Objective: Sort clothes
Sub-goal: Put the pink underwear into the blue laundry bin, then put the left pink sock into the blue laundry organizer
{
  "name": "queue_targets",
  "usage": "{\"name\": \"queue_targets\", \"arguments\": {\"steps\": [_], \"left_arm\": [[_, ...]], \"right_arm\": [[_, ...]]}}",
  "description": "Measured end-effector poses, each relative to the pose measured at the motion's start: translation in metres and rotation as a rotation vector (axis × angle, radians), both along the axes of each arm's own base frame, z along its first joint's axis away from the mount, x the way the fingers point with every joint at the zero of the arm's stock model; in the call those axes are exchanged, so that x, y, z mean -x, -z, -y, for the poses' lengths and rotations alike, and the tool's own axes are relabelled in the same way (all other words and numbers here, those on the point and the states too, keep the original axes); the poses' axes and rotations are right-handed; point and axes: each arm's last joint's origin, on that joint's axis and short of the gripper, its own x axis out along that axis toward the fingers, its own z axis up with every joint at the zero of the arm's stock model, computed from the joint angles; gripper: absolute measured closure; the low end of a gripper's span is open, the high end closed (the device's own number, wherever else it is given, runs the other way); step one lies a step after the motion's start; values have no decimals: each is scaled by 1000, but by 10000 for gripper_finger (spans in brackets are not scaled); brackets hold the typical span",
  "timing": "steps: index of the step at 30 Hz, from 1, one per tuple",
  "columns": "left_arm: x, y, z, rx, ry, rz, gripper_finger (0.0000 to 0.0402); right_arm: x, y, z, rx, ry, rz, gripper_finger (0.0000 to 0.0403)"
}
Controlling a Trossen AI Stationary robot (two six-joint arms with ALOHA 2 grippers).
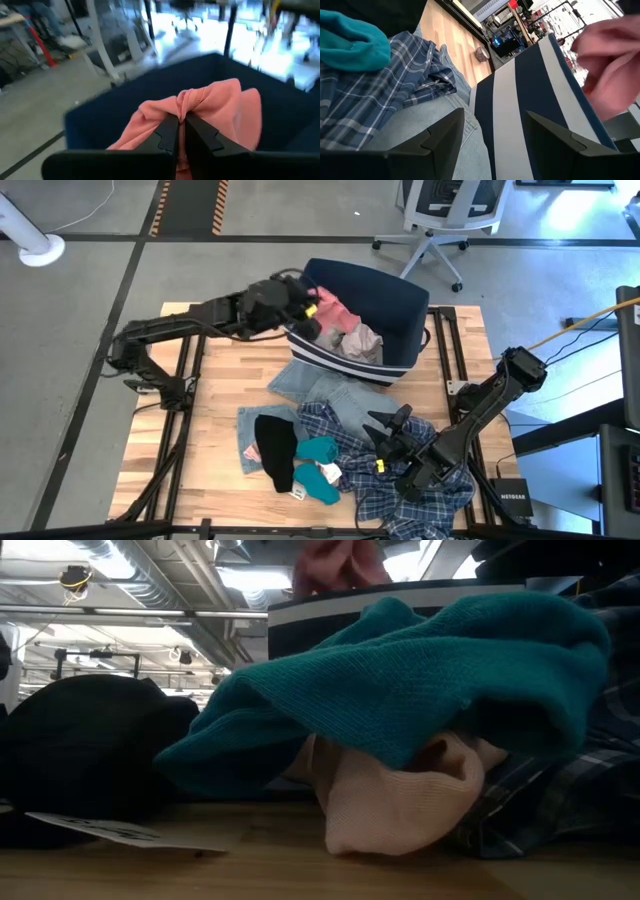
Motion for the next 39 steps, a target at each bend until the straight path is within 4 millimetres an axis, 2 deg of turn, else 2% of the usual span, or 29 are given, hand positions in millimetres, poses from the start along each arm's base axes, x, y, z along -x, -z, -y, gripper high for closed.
{"name": "queue_targets", "arguments": {"steps": [4,10,14,20,23,27,32,35,39], "left_arm": [[-10,15,-3,10,9,-75,384],[-8,16,-7,5,-11,-92,374],[-5,15,-7,67,11,-72,320],[1,15,-5,54,27,-117,228],[17,3,3,28,55,-124,207],[49,-12,21,7,111,-181,199],[95,-21,48,159,145,-189,205],[119,-16,62,280,165,-258,207],[140,4,83,390,157,-399,208]], "right_arm": [[0,0,0,0,0,0,178],[0,0,0,-2,-3,-9,178],[0,0,0,-2,-4,-12,178],[0,1,0,-9,-7,-17,178],[0,1,0,-8,-8,-18,178],[0,1,0,-13,-11,-24,178],[0,1,0,-22,-12,-25,178],[0,1,-1,-28,-12,-19,178],[0,1,-1,-31,-11,-14,178]]}}
